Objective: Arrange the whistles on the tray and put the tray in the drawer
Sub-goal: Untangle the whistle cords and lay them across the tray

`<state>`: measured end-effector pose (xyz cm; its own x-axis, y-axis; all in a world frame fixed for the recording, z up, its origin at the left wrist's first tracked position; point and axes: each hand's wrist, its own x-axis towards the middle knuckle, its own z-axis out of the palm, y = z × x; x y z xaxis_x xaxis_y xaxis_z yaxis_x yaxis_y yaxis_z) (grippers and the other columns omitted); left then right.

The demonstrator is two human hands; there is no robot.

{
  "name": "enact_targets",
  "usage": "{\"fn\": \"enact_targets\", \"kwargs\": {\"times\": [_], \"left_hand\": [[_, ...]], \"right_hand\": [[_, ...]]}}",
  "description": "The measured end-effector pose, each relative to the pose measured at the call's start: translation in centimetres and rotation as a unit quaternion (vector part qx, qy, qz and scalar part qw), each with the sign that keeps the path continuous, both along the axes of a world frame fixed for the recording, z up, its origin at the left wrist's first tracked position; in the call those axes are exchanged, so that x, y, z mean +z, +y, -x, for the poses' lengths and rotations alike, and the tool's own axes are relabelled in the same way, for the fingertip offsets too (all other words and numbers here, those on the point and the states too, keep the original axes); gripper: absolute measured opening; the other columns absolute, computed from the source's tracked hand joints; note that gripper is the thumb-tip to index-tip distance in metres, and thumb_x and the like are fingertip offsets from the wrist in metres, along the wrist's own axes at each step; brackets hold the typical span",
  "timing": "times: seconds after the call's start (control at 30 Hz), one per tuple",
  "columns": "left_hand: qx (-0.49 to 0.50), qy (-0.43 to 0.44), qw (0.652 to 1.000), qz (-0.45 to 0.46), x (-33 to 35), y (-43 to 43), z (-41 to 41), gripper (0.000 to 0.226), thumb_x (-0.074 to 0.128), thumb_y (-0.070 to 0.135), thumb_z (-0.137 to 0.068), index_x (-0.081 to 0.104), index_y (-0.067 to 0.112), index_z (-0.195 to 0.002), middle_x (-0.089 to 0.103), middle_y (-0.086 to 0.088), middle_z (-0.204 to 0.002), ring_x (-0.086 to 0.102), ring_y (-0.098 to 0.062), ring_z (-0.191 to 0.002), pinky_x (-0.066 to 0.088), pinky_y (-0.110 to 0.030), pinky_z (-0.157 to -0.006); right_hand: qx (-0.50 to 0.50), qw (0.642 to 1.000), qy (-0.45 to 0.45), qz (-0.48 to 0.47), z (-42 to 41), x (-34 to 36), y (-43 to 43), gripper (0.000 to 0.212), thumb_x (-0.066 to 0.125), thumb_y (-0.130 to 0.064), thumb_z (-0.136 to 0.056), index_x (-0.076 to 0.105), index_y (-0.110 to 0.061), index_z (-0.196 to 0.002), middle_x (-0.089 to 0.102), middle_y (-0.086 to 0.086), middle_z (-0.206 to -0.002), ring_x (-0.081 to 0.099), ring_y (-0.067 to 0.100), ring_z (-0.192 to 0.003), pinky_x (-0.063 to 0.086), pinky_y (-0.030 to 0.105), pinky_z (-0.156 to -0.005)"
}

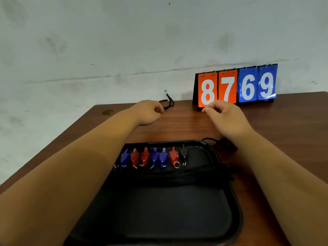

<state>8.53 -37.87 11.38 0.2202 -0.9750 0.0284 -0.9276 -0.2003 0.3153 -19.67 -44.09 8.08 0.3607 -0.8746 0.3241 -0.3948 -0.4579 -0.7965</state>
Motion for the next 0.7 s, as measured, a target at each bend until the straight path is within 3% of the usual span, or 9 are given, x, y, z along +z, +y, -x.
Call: {"fn": "enact_targets", "kwargs": {"times": [0.1,0.2,0.3,0.4,0.53,0.63,0.7], "left_hand": [[-0.023,-0.043,0.997,-0.054,-1.1,-3.8,-0.6,0.040,0.056,0.023,-0.108,0.066,0.027,-0.147,0.052,-0.001,-0.163,0.052,-0.025,-0.145,0.042,-0.037,-0.118],[-0.003,-0.124,0.986,-0.115,-1.9,-6.8,-1.0,0.050,0.053,0.031,-0.111,0.050,0.035,-0.161,0.020,-0.002,-0.179,0.030,-0.033,-0.160,0.028,-0.046,-0.129],[0.022,-0.151,0.976,-0.157,-2.3,-8.6,-1.5,0.056,0.046,0.026,-0.111,0.041,0.037,-0.166,0.011,-0.002,-0.182,0.020,-0.031,-0.165,0.021,-0.043,-0.132],[0.030,-0.114,0.984,-0.130,-2.7,-9.1,-1.7,0.052,0.048,0.022,-0.112,0.049,0.031,-0.163,0.035,-0.001,-0.175,0.039,-0.026,-0.157,0.031,-0.036,-0.126],[0.018,-0.102,0.994,-0.034,-2.7,-8.5,-1.4,0.033,0.065,0.014,-0.105,0.079,0.025,-0.132,0.069,0.003,-0.145,0.059,-0.022,-0.137,0.044,-0.027,-0.108],[-0.003,-0.077,0.997,0.030,-2.1,-7.2,-0.3,0.021,0.073,0.011,-0.099,0.086,0.027,-0.107,0.077,0.004,-0.124,0.067,-0.019,-0.121,0.046,-0.024,-0.094],[-0.016,-0.040,0.997,0.064,-1.3,-5.8,0.9,0.019,0.073,0.012,-0.099,0.083,0.028,-0.104,0.075,0.006,-0.118,0.066,-0.015,-0.113,0.046,-0.022,-0.086]], "right_hand": [[0.019,0.998,0.030,0.051,-0.2,-1.6,-1.0,0.014,0.063,-0.029,-0.109,0.078,-0.028,-0.109,0.065,-0.025,-0.105,0.054,-0.011,-0.096,0.035,0.007,-0.081],[0.039,0.995,0.052,0.070,0.0,-2.4,-2.0,0.013,0.065,-0.031,-0.108,0.077,-0.032,-0.106,0.069,-0.025,-0.106,0.059,-0.007,-0.100,0.038,0.007,-0.082],[0.039,0.996,0.058,0.060,0.2,-2.6,-2.5,0.014,0.065,-0.032,-0.108,0.078,-0.033,-0.107,0.071,-0.022,-0.106,0.062,-0.002,-0.102,0.041,0.011,-0.080],[0.040,0.996,0.059,0.050,0.5,-2.5,-2.6,0.014,0.064,-0.032,-0.109,0.078,-0.033,-0.107,0.071,-0.020,-0.106,0.062,0.000,-0.102,0.042,0.012,-0.079],[0.040,0.996,0.059,0.053,0.5,-2.3,-2.4,0.016,0.063,-0.031,-0.109,0.079,-0.031,-0.108,0.073,-0.018,-0.110,0.062,-0.001,-0.105,0.041,0.011,-0.080],[0.044,0.996,0.062,0.056,0.3,-2.1,-1.9,0.015,0.064,-0.031,-0.109,0.078,-0.030,-0.110,0.072,-0.020,-0.111,0.059,-0.006,-0.105,0.038,0.008,-0.081],[0.044,0.997,0.044,0.040,0.3,-1.8,-1.4,0.016,0.063,-0.030,-0.109,0.079,-0.031,-0.109,0.071,-0.022,-0.110,0.058,-0.009,-0.102,0.037,0.007,-0.080]]}}
